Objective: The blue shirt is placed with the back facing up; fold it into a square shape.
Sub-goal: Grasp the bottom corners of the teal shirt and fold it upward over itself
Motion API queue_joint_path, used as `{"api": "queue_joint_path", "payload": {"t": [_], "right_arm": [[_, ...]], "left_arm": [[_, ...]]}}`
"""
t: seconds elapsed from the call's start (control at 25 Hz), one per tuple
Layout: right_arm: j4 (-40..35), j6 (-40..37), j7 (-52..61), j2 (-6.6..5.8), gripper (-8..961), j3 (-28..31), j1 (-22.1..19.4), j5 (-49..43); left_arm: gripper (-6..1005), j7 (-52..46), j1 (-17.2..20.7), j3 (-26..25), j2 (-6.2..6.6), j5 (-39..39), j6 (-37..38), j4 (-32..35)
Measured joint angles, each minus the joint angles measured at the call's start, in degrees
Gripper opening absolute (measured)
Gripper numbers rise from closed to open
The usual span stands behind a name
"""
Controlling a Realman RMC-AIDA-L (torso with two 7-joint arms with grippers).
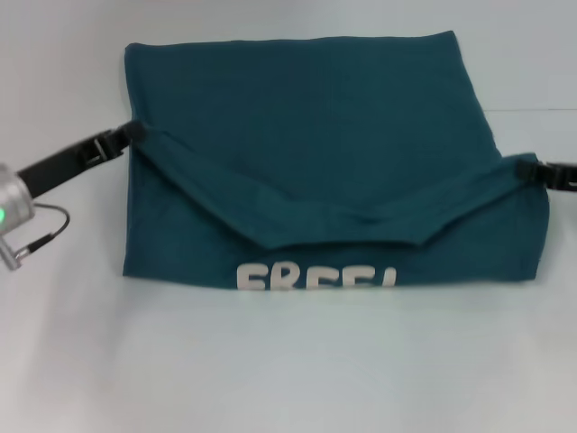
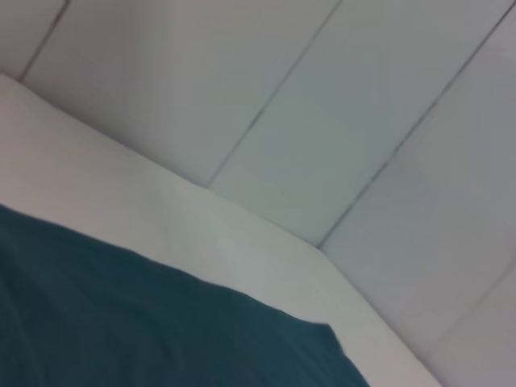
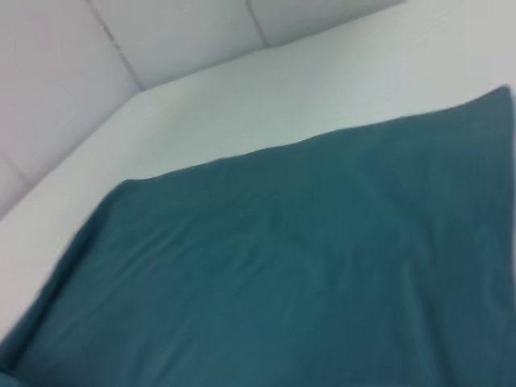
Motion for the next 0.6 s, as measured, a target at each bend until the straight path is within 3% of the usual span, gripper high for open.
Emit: {"api": "queue_joint_path", "payload": {"t": [0.4,0.6], "right_arm": [[3.02,15.74,-2.75,1.07,51,-2.77,6.54,1.60],[3.40,19.54,-2.99,0.60,51,-3.82,8.38,2.80]], "left_arm": [[79,7.52,-6.07,0.14,-0.33,-6.45,-11.44,-4.32],[80,10.51,-8.07,0.05,-0.43,-9.26,-15.02,-5.15]]}}
